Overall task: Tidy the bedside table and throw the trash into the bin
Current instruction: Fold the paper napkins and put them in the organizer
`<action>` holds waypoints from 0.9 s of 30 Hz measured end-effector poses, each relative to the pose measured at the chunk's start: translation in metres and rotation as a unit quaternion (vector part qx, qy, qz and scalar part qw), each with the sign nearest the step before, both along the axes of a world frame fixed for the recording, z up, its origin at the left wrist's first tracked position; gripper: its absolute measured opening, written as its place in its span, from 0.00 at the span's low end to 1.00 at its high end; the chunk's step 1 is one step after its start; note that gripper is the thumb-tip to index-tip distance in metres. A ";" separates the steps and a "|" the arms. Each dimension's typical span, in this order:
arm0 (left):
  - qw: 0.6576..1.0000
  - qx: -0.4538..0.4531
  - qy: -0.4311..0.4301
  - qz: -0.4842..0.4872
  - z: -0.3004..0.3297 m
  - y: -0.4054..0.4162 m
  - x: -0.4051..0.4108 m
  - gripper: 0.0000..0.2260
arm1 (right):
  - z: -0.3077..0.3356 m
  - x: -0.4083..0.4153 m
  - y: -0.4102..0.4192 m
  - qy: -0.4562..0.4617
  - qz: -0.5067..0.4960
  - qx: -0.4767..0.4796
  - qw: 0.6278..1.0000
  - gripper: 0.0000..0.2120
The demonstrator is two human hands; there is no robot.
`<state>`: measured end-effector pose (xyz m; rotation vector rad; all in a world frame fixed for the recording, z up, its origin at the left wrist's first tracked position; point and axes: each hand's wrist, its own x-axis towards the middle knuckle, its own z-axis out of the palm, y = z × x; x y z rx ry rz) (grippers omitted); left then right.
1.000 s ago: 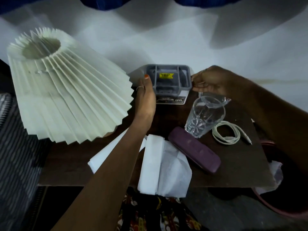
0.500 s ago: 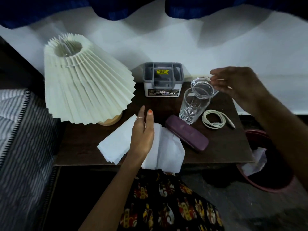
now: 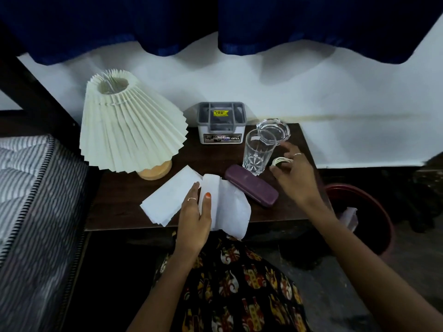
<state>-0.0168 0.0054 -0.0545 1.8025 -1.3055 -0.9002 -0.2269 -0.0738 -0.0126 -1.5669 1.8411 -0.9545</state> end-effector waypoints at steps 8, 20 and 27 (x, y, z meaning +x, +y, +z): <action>0.999 0.012 -0.052 -0.008 -0.011 -0.005 0.004 0.25 | -0.006 0.010 -0.038 0.146 0.055 0.019 0.988 0.13; 0.997 0.003 -0.080 -0.019 -0.018 -0.009 -0.001 0.24 | 0.031 -0.012 -0.057 0.147 0.025 -0.052 0.987 0.12; 0.997 -0.004 -0.081 -0.016 -0.016 -0.008 -0.002 0.25 | 0.045 -0.034 -0.105 0.122 -0.013 -0.084 0.989 0.11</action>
